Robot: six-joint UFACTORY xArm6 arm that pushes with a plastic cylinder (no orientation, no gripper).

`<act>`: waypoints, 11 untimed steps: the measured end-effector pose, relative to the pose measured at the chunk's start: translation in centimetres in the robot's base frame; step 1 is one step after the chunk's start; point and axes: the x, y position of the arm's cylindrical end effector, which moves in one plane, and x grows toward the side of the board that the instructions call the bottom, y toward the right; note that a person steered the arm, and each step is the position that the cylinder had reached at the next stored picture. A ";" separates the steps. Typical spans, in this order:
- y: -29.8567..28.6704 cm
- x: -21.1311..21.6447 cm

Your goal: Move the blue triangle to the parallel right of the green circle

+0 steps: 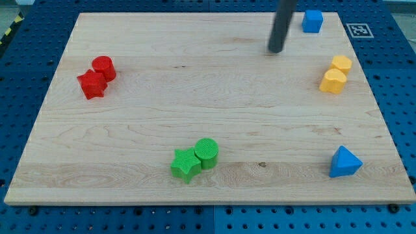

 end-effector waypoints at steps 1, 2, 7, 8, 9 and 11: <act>-0.8 7.6; 3.8 15.6; 9.5 25.4; 5.5 20.4; 5.5 19.9; 8.0 25.1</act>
